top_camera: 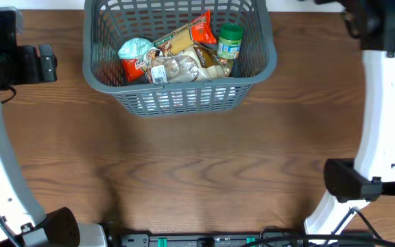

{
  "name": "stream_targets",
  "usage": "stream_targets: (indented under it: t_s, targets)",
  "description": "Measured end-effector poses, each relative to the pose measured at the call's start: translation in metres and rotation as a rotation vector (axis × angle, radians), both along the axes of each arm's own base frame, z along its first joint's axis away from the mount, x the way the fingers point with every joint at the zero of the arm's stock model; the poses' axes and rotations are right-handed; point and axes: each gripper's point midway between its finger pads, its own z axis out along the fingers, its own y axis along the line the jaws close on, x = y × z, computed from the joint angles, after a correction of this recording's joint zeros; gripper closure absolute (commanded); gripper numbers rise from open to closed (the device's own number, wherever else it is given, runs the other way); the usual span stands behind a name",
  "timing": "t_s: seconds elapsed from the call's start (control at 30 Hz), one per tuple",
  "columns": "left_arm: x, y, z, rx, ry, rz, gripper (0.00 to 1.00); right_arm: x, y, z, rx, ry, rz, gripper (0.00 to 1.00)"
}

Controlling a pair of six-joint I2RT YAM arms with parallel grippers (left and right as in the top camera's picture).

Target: Pack container

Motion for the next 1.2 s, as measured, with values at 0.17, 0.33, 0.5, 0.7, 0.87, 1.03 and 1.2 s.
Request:
stream_targets:
  t_s: [0.17,0.33,0.5,0.7,0.87,1.03,1.2]
  targets:
    - [-0.004,-0.005,-0.002,0.032,0.026,-0.022,0.02,-0.036,-0.090,-0.047,0.132,0.200,-0.315,0.01]
    - [-0.014,-0.033,0.000,0.065,0.031,-0.108,0.01,-0.079,-0.134,-0.075,0.219,0.349,-0.508,0.01]
    - [-0.031,-0.083,-0.002,0.107,-0.012,-0.271,0.01,-0.112,-0.141,-0.093,0.247,0.480,-0.572,0.01]
    - [-0.070,-0.109,-0.003,0.168,-0.115,-0.356,0.02,-0.129,-0.125,-0.094,0.276,0.523,-0.521,0.01]
    - [-0.104,-0.114,0.001,0.205,-0.244,-0.371,0.02,-0.163,-0.096,-0.086,0.271,0.532,-0.458,0.01]
    - [-0.130,-0.113,-0.024,0.232,-0.326,-0.368,0.02,-0.194,-0.059,-0.083,0.238,0.445,-0.356,0.01]
    - [-0.139,-0.113,-0.060,0.238,-0.363,-0.364,0.01,-0.212,-0.012,-0.112,0.194,0.327,-0.182,0.01]
